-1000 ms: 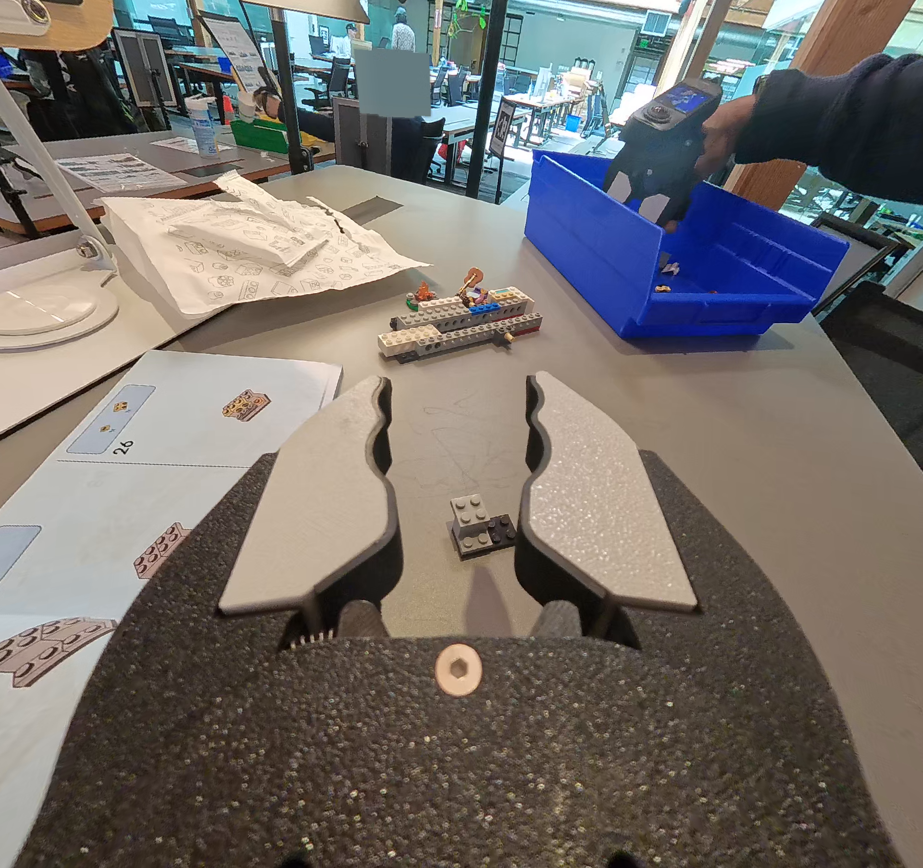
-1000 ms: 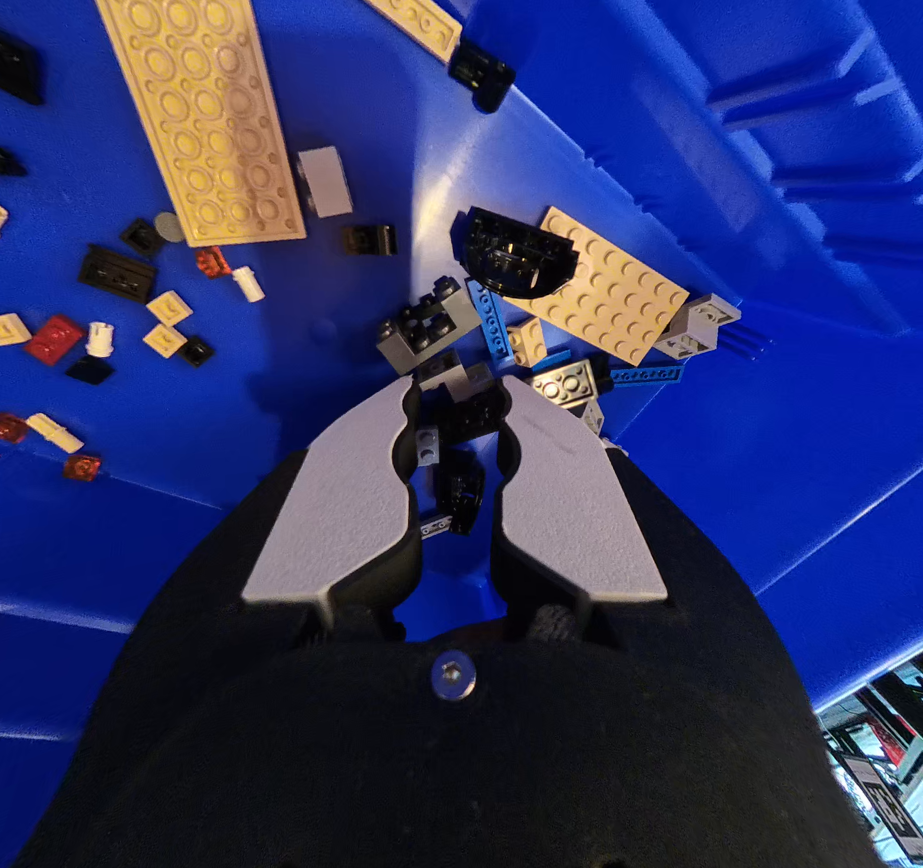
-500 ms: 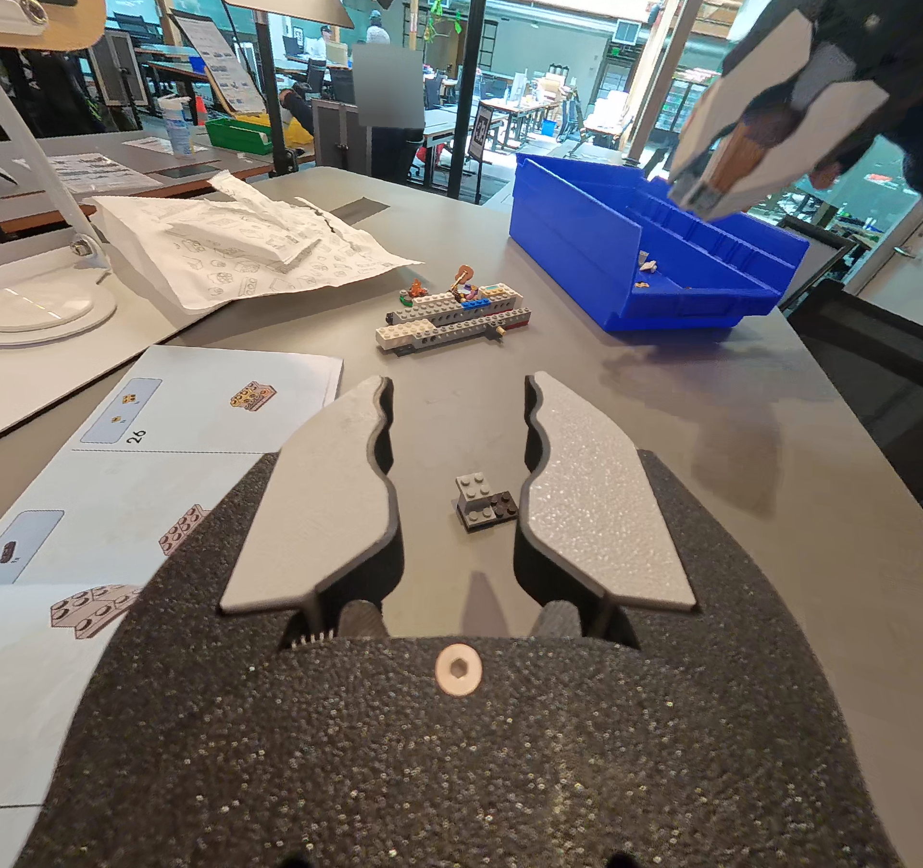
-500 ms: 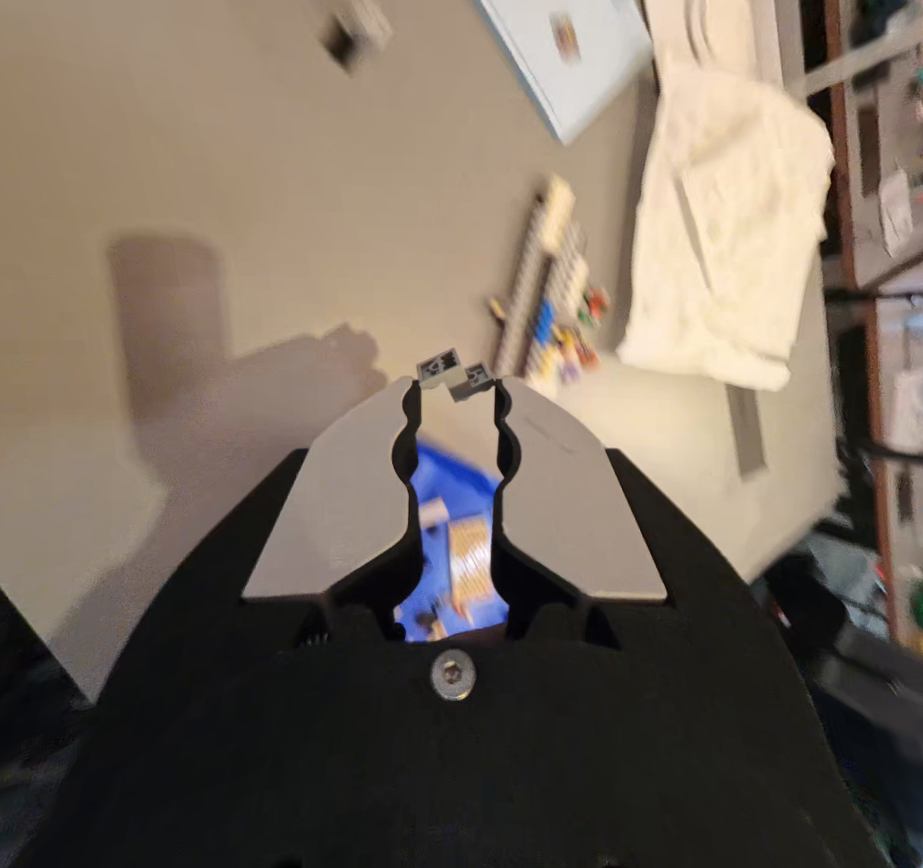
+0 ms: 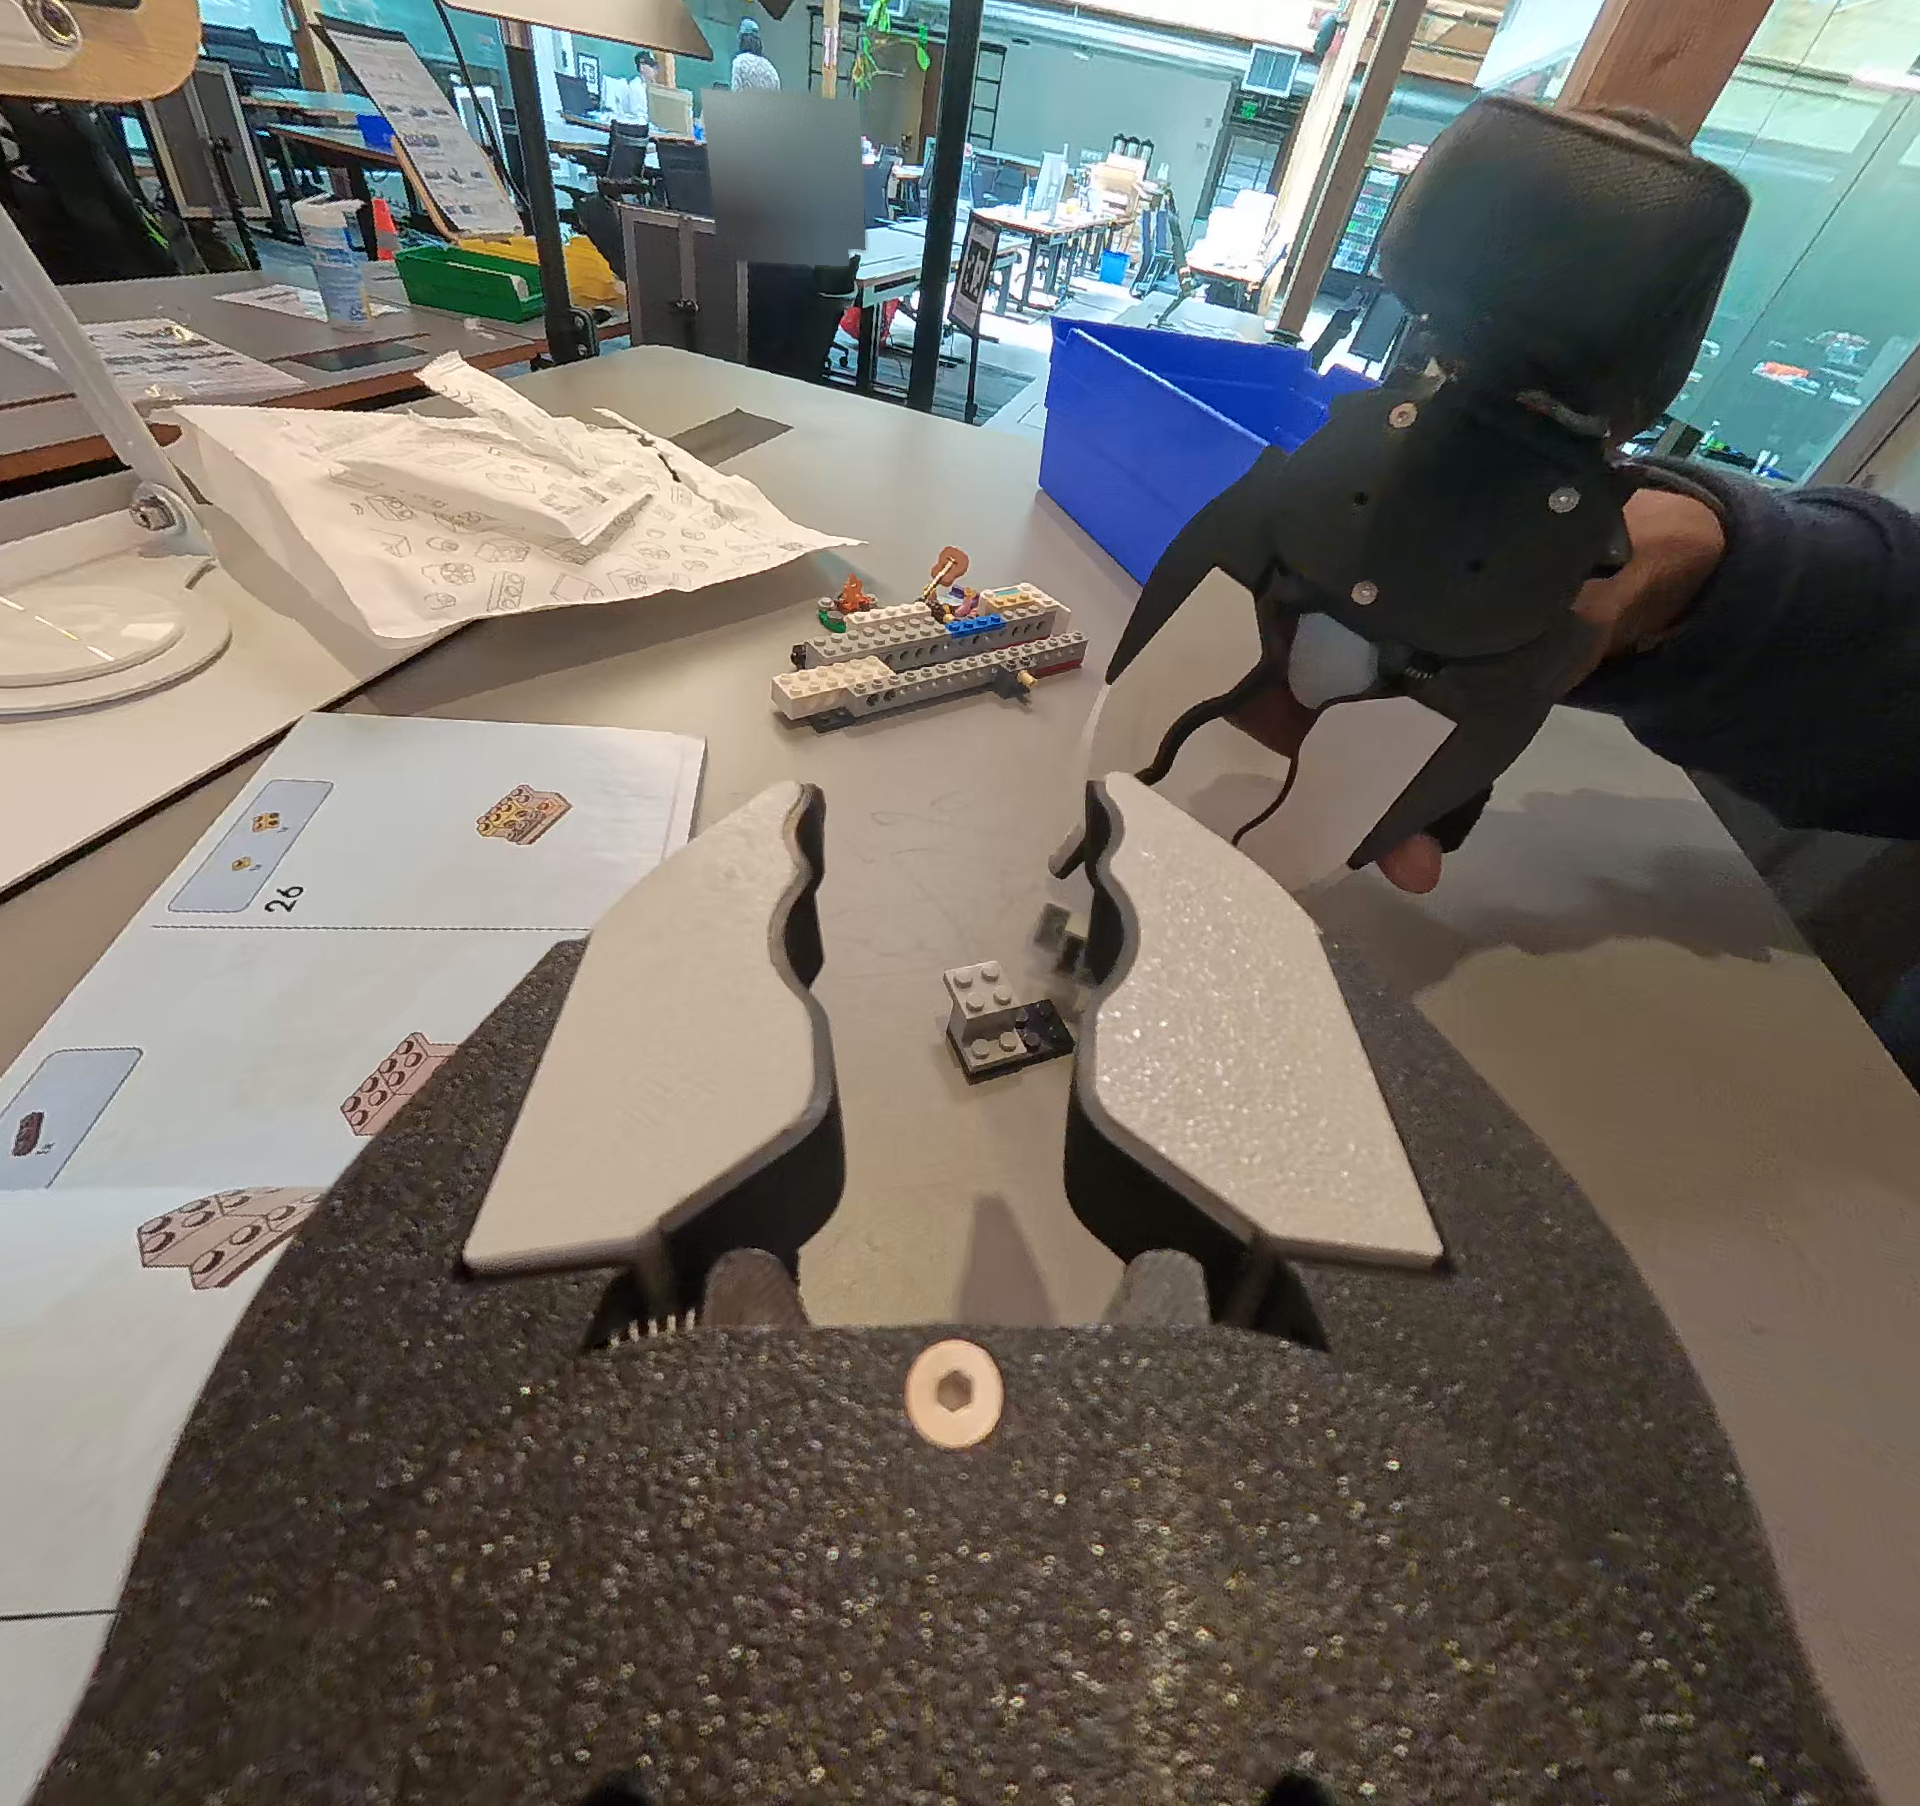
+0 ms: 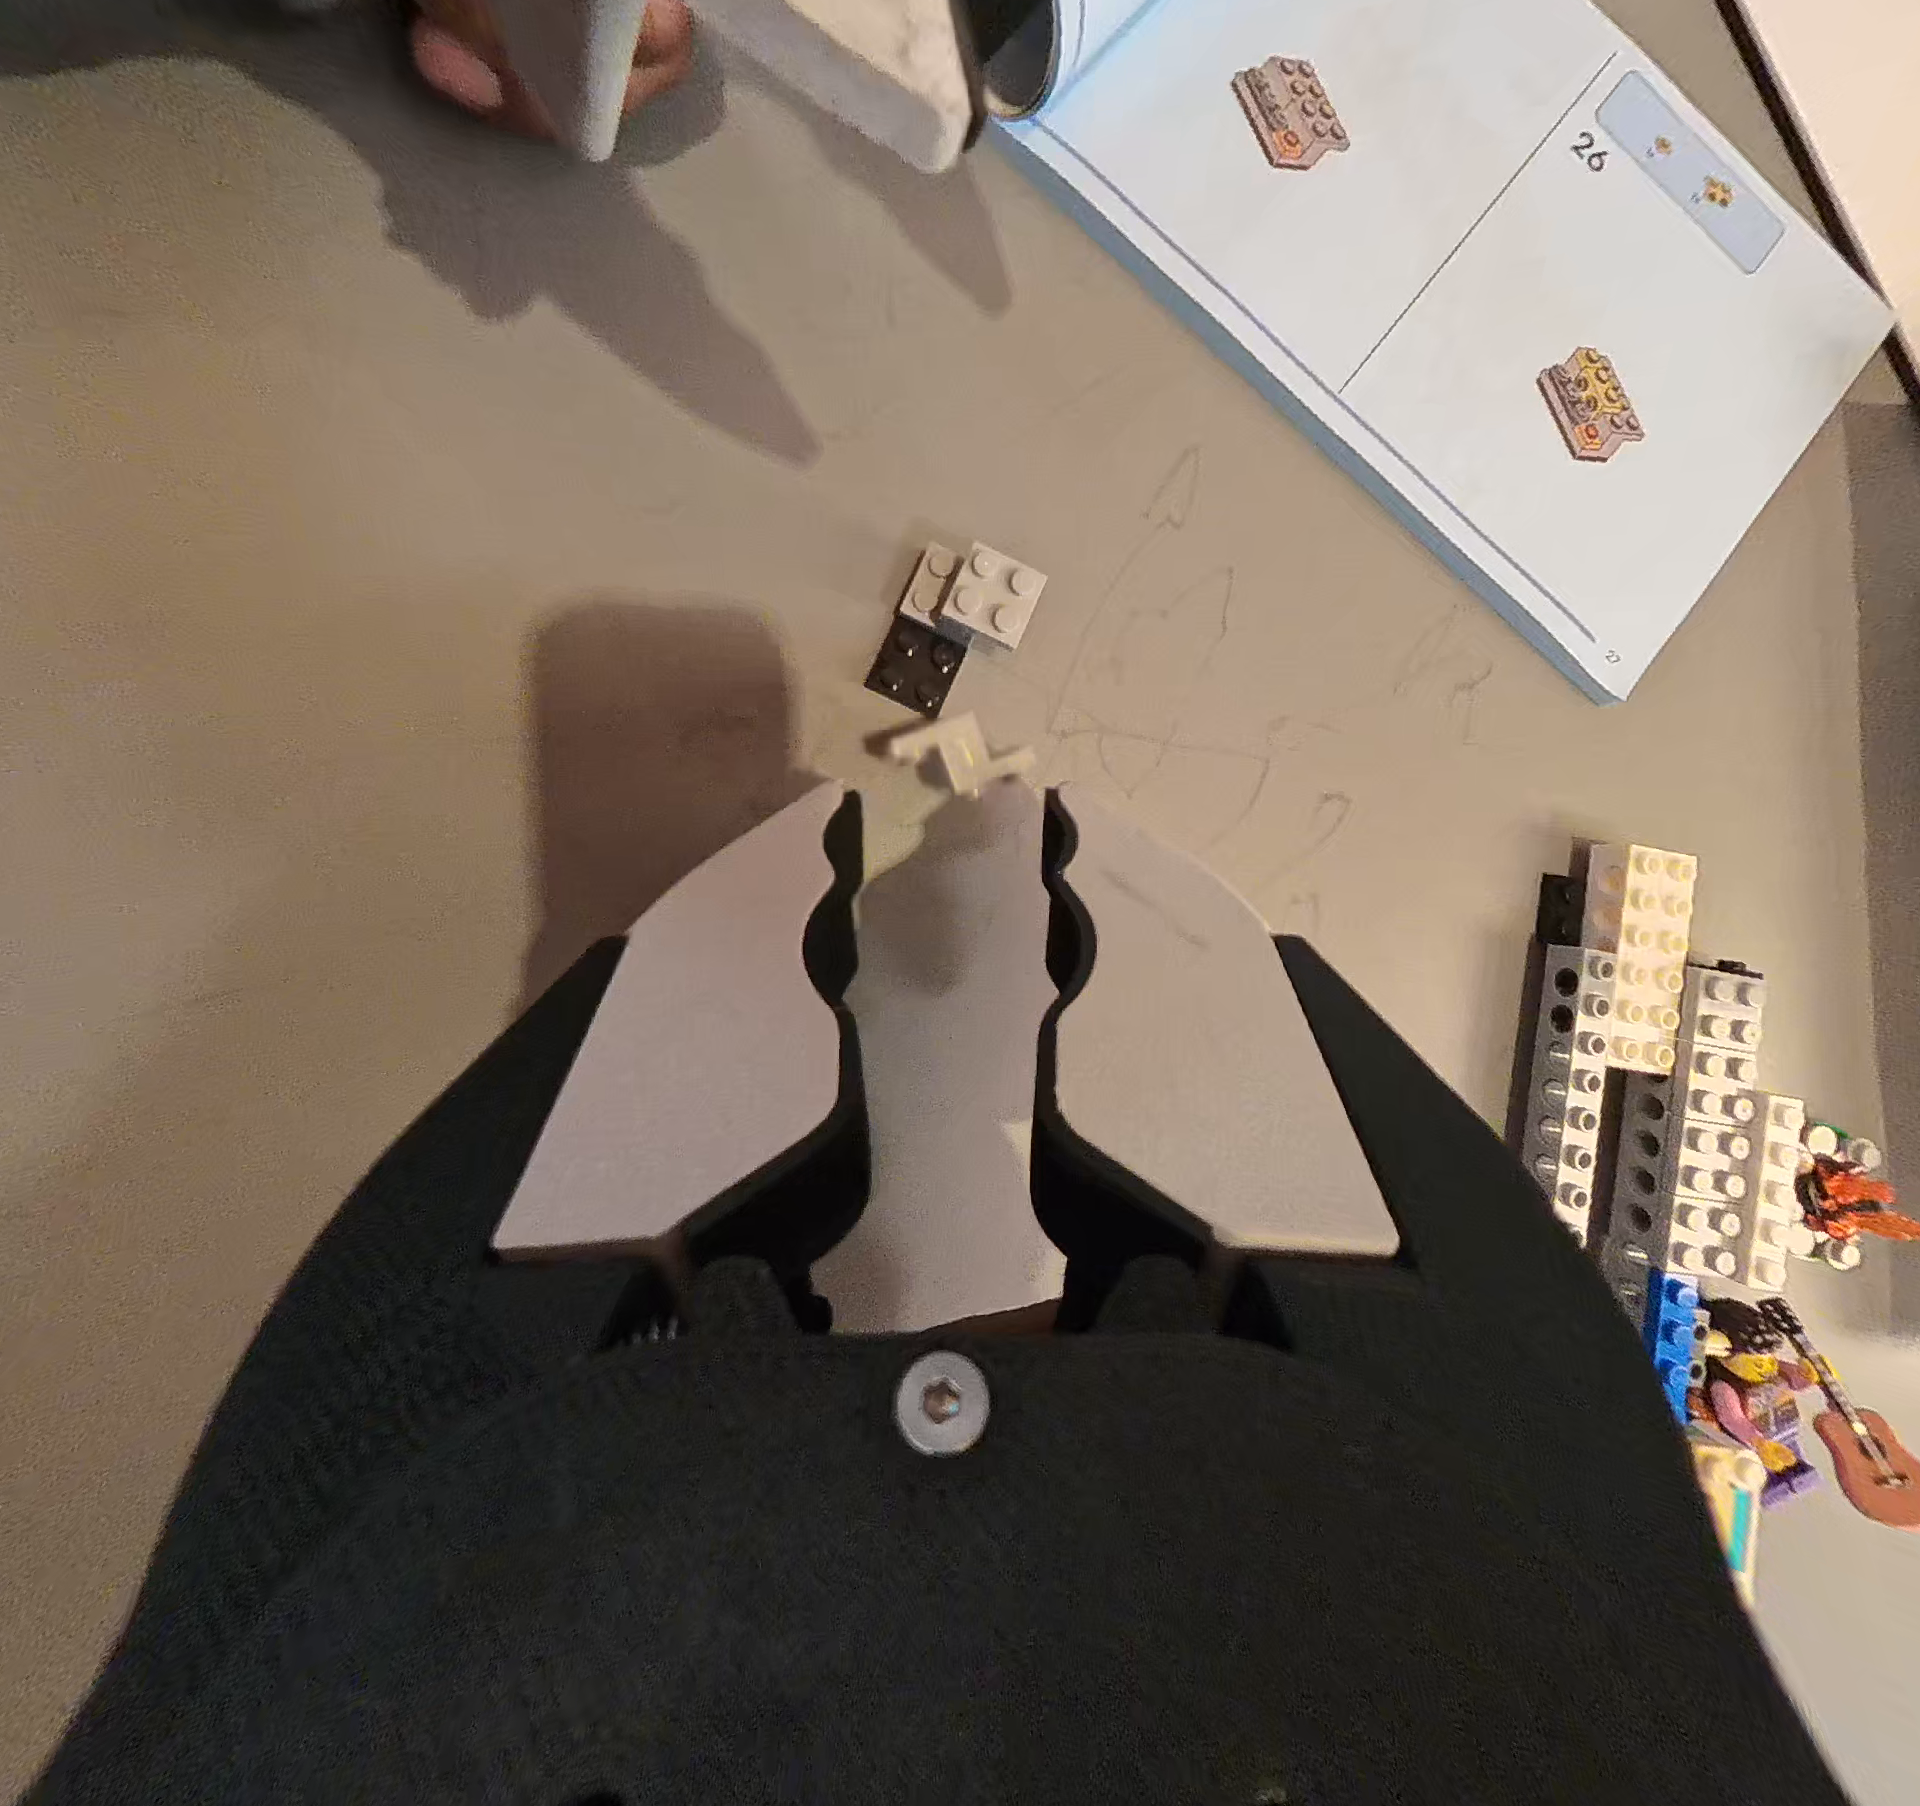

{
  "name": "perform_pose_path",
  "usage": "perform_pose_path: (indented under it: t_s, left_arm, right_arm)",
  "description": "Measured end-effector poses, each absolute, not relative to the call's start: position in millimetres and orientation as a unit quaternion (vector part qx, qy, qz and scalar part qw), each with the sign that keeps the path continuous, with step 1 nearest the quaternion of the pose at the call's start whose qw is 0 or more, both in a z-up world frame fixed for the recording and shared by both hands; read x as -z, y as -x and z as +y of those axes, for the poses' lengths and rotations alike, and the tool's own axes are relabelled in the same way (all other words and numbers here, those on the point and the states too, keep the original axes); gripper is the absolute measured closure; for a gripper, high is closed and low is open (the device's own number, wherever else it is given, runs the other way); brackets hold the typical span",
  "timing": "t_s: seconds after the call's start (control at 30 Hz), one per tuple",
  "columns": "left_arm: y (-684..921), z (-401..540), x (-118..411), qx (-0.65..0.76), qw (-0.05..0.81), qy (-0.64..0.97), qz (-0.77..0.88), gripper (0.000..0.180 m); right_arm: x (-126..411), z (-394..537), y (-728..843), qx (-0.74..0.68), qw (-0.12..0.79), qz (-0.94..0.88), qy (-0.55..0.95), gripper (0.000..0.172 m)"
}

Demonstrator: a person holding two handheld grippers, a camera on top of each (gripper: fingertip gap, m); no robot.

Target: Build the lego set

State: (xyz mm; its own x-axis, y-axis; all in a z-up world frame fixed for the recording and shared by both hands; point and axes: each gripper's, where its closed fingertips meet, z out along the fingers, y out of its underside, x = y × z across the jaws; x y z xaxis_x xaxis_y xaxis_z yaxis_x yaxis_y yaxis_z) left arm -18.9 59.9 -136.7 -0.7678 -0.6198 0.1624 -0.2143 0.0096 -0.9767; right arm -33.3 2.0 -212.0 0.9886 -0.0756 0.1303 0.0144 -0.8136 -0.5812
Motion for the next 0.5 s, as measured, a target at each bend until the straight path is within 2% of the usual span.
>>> perform_pose_path:
  t_s: [0.13,0.5]
  left_arm:
    - [18.2,58.0,135.3,0.642,0.154,0.299,0.689,0.132]
    - [13.2,61.7,125.1,0.660,0.186,0.299,0.663,0.132]
  right_arm:
    - [212.1,-2.3,33.4,0.053,0.336,0.038,0.939,0.132]
    - [205.9,31.1,18.0,0.027,0.388,0.028,0.921,0.128]
